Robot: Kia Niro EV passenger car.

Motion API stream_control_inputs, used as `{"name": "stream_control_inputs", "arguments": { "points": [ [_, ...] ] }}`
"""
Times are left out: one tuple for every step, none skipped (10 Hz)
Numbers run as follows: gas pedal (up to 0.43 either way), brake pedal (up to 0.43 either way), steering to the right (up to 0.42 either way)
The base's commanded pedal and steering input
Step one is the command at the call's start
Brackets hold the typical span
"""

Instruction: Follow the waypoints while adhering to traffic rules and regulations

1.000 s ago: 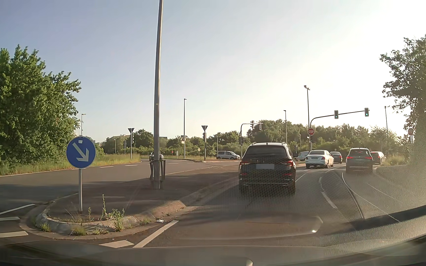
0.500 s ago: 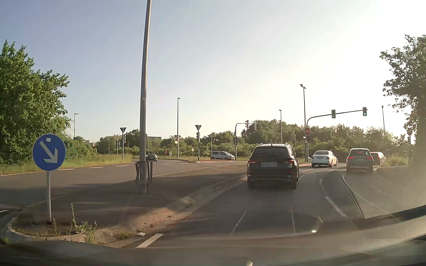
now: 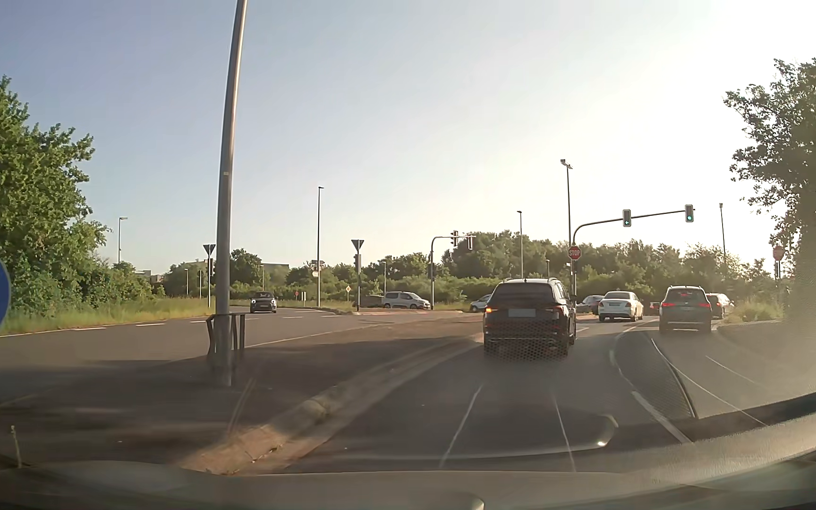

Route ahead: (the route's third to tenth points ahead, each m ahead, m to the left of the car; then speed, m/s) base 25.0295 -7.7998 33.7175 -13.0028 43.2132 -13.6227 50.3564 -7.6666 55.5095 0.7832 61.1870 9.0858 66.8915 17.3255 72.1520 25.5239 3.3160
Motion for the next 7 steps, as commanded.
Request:
{"name": "stream_control_inputs", "arguments": {
  "points": [
    [0.339, 0.000, 0.137],
    [0.339, 0.000, 0.136],
    [0.339, 0.000, 0.134],
    [0.339, 0.000, 0.130],
    [0.339, 0.000, 0.124],
    [0.339, 0.000, 0.120],
    [0.339, 0.000, 0.118]
  ]
}}
